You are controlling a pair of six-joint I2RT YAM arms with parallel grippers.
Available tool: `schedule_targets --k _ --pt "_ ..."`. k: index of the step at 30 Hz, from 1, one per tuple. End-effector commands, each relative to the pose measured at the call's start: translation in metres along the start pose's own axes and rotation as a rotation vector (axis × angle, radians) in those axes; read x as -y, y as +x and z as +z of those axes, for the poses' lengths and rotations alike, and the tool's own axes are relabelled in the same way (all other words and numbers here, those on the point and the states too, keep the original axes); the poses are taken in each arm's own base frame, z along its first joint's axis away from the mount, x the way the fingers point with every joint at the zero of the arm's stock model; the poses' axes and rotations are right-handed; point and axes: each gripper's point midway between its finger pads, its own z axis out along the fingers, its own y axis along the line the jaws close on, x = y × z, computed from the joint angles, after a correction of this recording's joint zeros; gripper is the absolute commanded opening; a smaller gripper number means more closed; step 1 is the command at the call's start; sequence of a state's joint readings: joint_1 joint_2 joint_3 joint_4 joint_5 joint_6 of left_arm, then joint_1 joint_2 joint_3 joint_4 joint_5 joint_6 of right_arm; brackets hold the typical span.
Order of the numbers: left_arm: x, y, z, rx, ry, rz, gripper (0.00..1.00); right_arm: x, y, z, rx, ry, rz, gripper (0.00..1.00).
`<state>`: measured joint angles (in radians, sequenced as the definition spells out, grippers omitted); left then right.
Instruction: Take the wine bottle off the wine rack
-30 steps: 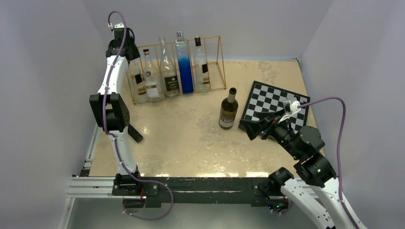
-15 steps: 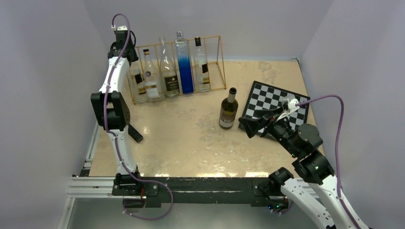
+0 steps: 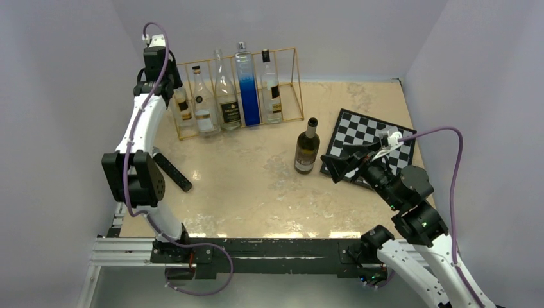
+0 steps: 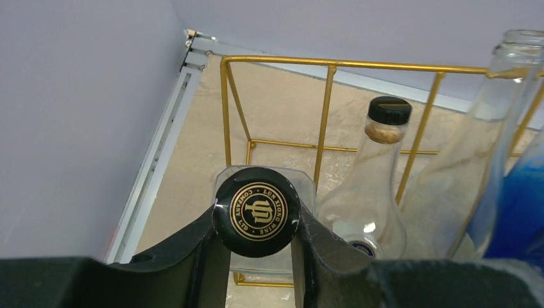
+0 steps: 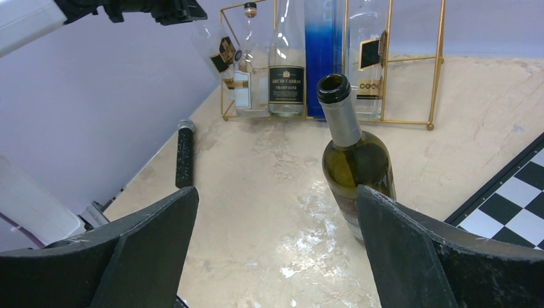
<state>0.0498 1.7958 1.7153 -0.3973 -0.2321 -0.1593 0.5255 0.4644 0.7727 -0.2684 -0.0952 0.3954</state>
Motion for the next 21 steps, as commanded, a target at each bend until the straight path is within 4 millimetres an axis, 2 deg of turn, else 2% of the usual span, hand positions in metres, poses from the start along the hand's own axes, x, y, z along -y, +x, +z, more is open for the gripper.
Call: schedule_targets --k 1,8,12,15,21 --pt "-0.002 -0.096 -0.069 0.359 0.053 -0.030 0.00 -0.008 -0.020 -0.002 0.069 -0.024 -0.004 0.97" --pt "-0.006 -0.083 -0.107 0.378 0.080 -0.031 0.00 -0.006 -0.023 -0.008 0.075 -0.006 -0.027 0.97" --pt "-0.006 -0.072 -0.136 0.374 0.118 -0.061 0.00 -0.005 -0.027 -0.012 0.089 0.000 -0.044 0.98" --pt "0.000 -0.058 -0.159 0.380 0.167 -0.075 0.00 -0.002 -0.026 -0.014 0.092 0.015 -0.055 0.98" --pt "0.013 -0.019 -0.186 0.337 0.203 -0.051 0.00 0.003 -0.022 -0.016 0.090 0.026 -0.074 0.98"
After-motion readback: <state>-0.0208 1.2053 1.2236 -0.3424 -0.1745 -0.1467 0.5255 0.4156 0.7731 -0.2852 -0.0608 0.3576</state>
